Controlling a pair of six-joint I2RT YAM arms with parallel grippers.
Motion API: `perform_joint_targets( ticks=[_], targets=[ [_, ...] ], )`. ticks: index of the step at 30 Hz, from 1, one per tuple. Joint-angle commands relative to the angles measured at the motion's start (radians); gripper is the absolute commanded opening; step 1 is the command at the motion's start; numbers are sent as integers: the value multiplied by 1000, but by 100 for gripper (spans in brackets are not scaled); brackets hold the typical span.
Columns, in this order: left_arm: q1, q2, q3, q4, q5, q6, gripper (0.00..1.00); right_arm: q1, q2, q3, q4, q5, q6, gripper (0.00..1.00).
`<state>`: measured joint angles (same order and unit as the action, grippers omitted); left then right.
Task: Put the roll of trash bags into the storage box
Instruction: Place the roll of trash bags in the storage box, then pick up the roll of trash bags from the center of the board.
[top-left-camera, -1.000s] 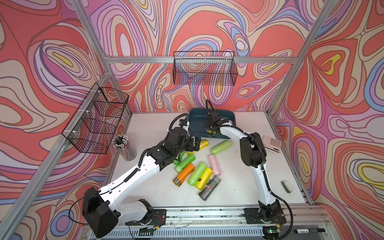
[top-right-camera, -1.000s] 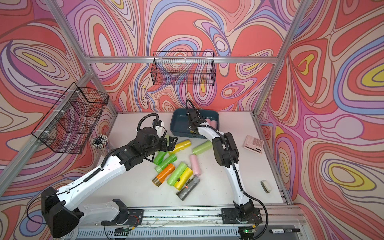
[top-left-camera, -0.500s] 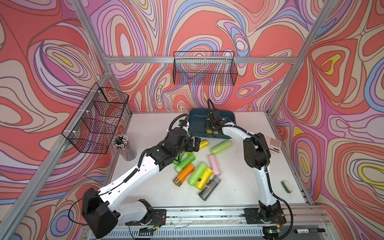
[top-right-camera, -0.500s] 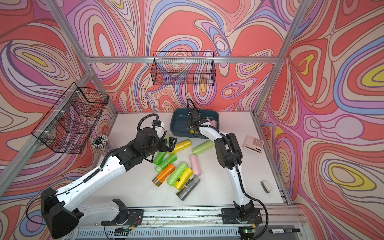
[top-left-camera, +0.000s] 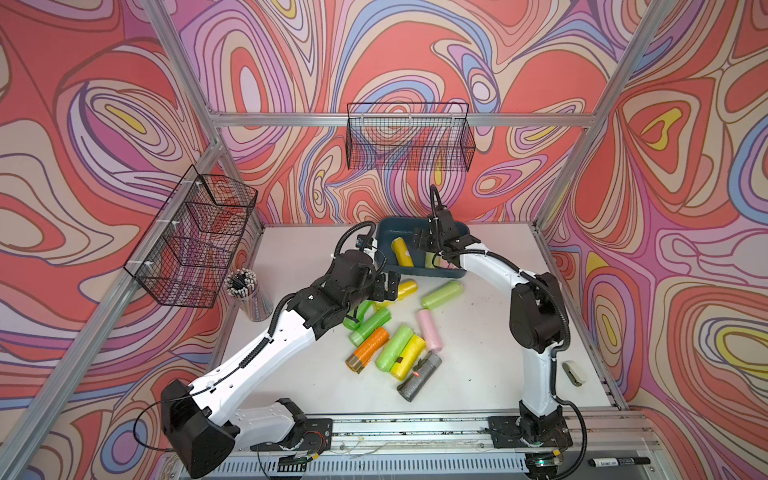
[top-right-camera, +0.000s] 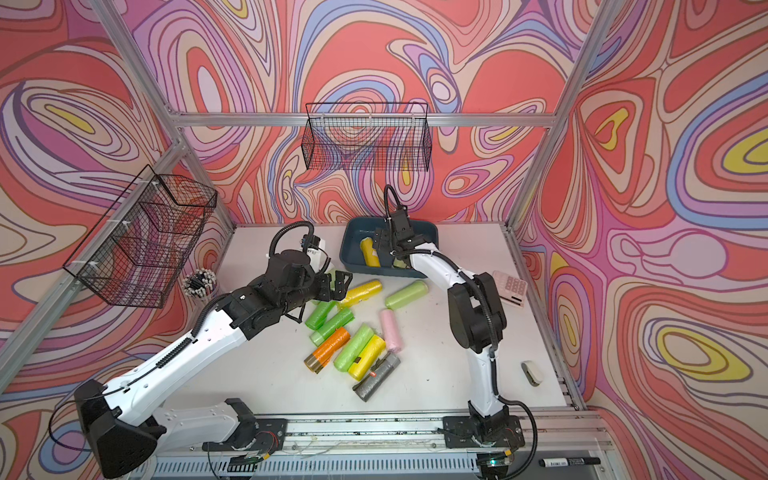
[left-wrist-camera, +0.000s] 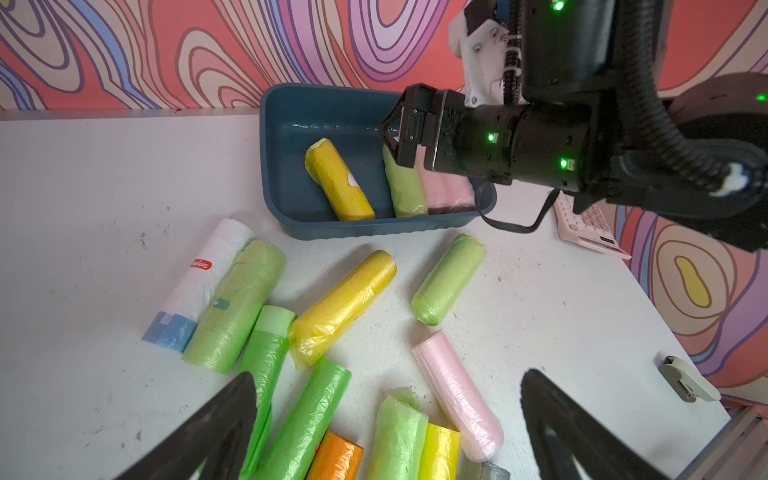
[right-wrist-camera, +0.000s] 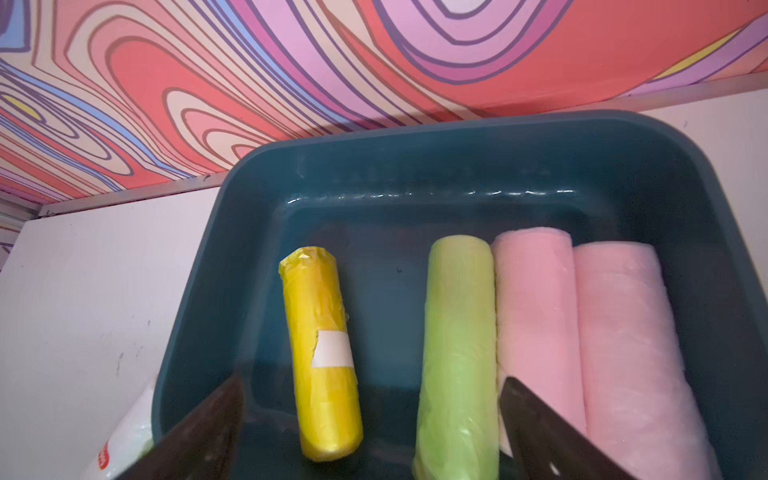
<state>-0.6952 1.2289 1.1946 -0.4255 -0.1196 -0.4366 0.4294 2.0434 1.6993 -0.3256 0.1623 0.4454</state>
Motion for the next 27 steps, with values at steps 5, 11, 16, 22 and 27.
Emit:
perform_joint_targets(
  ticks=[5, 11, 16, 22, 27],
  targets=[
    [-6, -22, 4, -85, -51, 21, 100, -2, -207, -139, 11, -24, 9, 98],
    [-6, -42, -19, -116, -79, 20, 100, -1, -406, -281, 12, -105, 37, 98],
    [-6, -56, -48, -126, -86, -7, 100, -2, -568, -425, 18, -162, 55, 98],
    [-6, -74, -82, -156, -92, -22, 100, -2, -742, -590, 26, -255, 80, 98],
    [-6, -78, -103, -188, -95, -10, 100, -2, -857, -726, 43, -292, 115, 98]
  ],
)
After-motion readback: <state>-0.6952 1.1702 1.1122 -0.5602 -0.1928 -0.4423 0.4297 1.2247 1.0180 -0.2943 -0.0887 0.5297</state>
